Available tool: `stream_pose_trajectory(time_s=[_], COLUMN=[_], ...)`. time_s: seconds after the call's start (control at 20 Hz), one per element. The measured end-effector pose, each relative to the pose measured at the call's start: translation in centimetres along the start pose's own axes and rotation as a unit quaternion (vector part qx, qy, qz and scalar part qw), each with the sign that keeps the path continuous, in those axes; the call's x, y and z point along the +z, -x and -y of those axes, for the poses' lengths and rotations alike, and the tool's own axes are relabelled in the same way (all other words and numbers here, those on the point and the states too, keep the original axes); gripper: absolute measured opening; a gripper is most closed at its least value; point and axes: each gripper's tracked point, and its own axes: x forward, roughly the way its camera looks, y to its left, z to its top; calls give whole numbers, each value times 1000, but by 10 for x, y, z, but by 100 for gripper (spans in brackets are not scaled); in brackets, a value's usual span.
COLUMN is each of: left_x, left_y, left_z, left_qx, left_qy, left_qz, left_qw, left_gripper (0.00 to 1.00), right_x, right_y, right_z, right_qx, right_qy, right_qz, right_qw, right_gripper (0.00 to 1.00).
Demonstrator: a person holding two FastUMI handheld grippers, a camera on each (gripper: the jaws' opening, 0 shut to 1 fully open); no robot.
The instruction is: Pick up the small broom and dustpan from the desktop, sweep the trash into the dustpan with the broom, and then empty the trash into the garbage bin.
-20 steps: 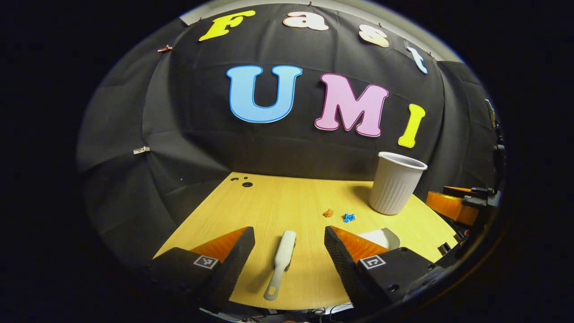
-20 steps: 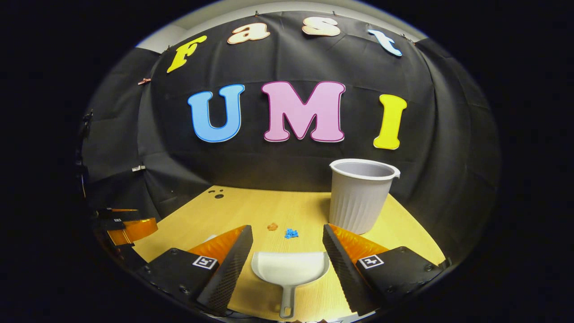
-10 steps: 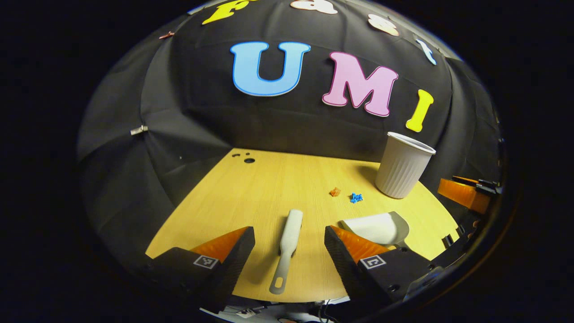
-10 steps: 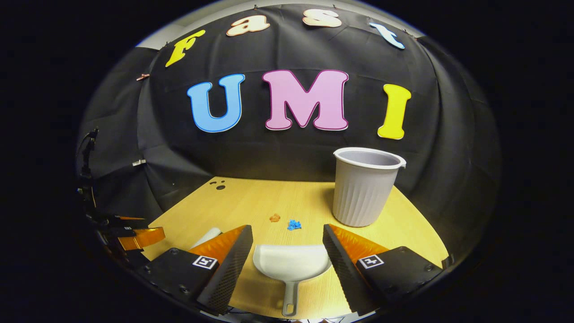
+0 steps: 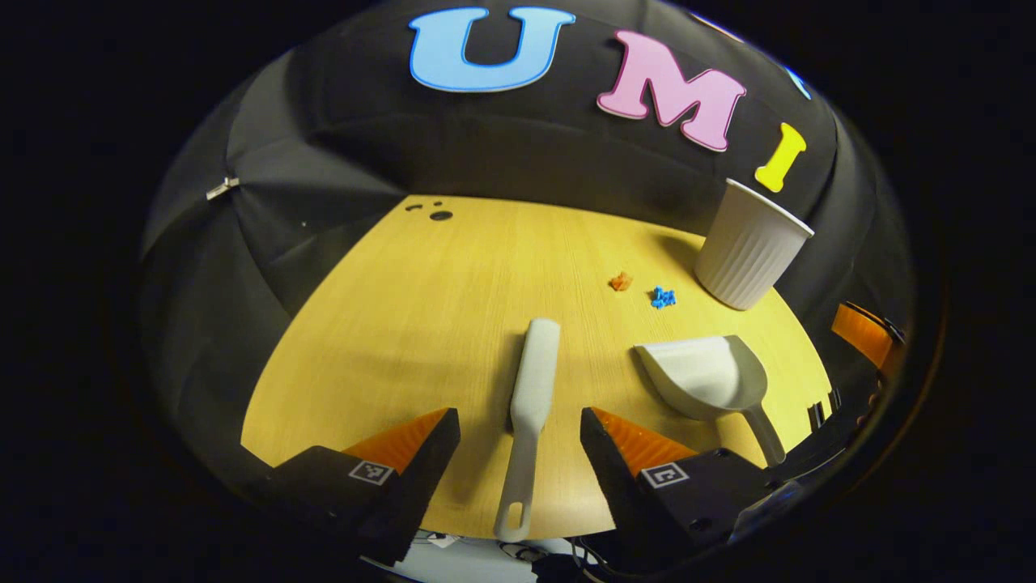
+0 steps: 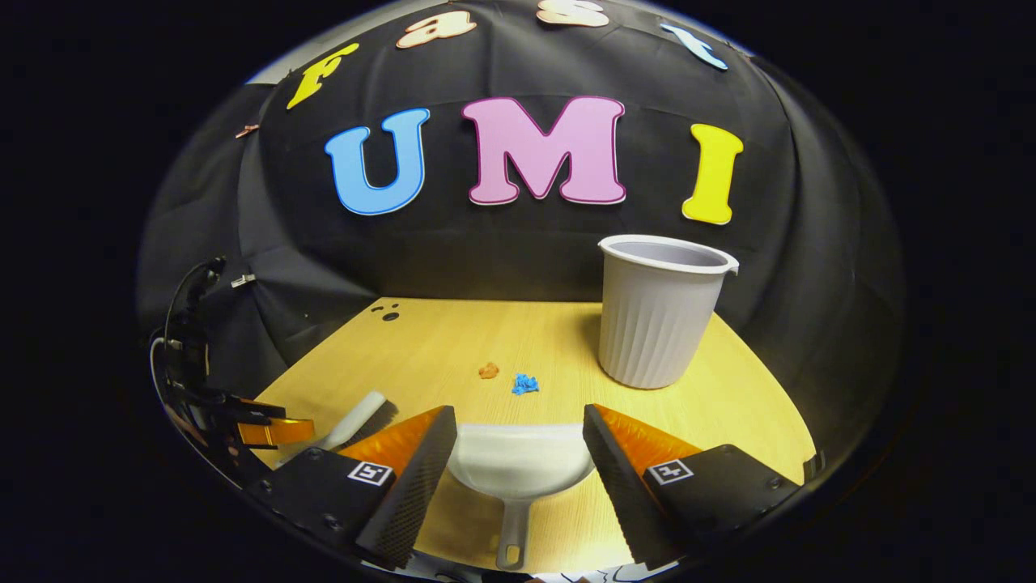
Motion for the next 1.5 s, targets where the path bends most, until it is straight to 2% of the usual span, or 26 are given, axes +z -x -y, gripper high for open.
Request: stream_pose_trajectory(time_s=[0.3, 0.55, 0.9, 0.95, 1.1, 1.2, 1.5], left_x=[-17, -37, -52, -51, -52, -52, -52], left_y=[-50, -75, -88, -89, -91, -91, -91], left_z=[4, 3, -7, -7, -6, -6, -6], left_qx=[-1, 4, 21, 22, 25, 26, 20], left_qy=[-39, -88, -92, -91, -88, -90, -90], left_qz=[-75, -131, -166, -166, -164, -157, -127], left_qw=[996, 988, 982, 982, 982, 983, 988], left_gripper=[95, 92, 83, 76, 68, 43, 30], right_x=[-28, -45, -67, -70, -77, -78, -74], right_y=[-11, -17, -22, -20, -16, -13, -4], right_z=[7, 18, 22, 23, 18, 15, 7], right_qx=[6, 0, 1, 2, 7, 13, 19], right_qy=[-9, -12, -33, -33, -33, -34, -36], right_qz=[-40, -63, -95, -101, -114, -114, -111], right_qw=[999, 998, 995, 994, 993, 993, 993], right_gripper=[98, 99, 99, 99, 99, 99, 99])
